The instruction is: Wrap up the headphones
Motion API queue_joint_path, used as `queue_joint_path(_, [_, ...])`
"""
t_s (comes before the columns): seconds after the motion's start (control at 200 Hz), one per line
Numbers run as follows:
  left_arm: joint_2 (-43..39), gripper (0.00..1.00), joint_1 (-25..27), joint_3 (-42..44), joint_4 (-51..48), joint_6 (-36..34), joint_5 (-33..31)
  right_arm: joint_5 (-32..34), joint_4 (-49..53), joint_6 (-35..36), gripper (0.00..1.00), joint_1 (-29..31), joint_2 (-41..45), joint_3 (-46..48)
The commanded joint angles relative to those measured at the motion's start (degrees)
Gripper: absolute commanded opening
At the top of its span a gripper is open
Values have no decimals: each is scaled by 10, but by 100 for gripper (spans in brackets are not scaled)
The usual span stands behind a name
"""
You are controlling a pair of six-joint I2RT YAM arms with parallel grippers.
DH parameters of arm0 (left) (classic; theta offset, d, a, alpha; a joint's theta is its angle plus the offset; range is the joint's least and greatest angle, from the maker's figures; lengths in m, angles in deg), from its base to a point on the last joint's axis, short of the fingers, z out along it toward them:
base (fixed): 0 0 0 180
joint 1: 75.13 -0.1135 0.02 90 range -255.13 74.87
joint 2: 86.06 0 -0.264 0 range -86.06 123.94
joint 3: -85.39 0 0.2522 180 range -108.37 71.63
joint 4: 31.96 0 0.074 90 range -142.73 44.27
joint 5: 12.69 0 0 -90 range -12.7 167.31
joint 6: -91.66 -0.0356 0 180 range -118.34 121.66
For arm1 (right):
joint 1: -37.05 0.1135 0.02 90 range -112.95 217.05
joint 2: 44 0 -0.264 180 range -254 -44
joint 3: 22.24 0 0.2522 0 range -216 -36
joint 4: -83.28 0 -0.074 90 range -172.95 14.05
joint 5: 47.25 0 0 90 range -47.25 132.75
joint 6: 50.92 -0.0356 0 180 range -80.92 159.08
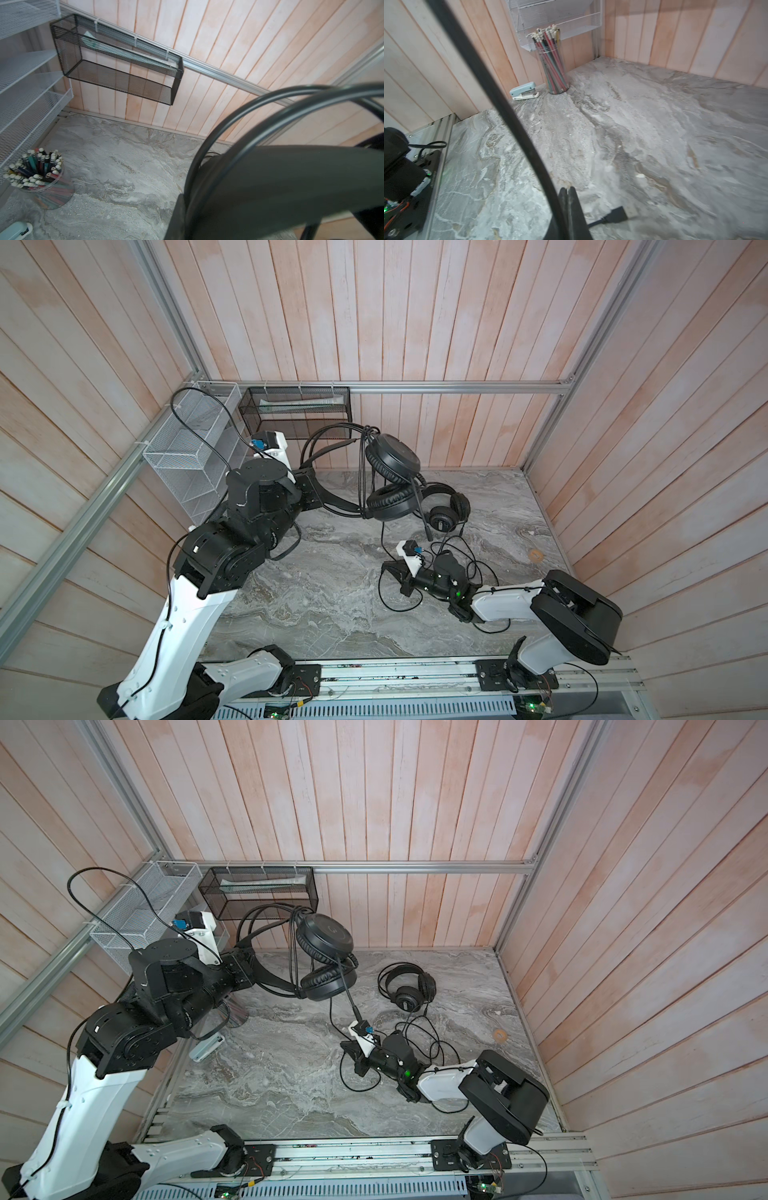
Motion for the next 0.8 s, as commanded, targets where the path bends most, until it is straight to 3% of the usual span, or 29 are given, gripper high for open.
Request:
queue_joint_path(0.0, [15, 0, -46, -15, 45, 55, 25, 65, 70, 40, 0, 58, -22, -34])
queue_joint_path(0.195, [43, 0, -134, -3, 45, 125, 79, 102, 195, 100, 0, 158, -63, -125])
queue_joint_path(0.36, [57, 0, -152, 33, 60, 130, 36, 102, 260, 123, 0, 203, -28, -157])
queue_joint_path(0.445, [60, 0, -177, 66, 79, 143, 60, 94, 326, 139, 0, 220, -13, -186])
queue_joint_path(0.555, [69, 0, -182, 107, 99, 135, 56, 129, 413, 175, 0, 250, 19, -229])
queue_joint_path(0.795, [51, 0, -181, 246, 165, 83, 1, 177, 585, 244, 0, 254, 130, -314])
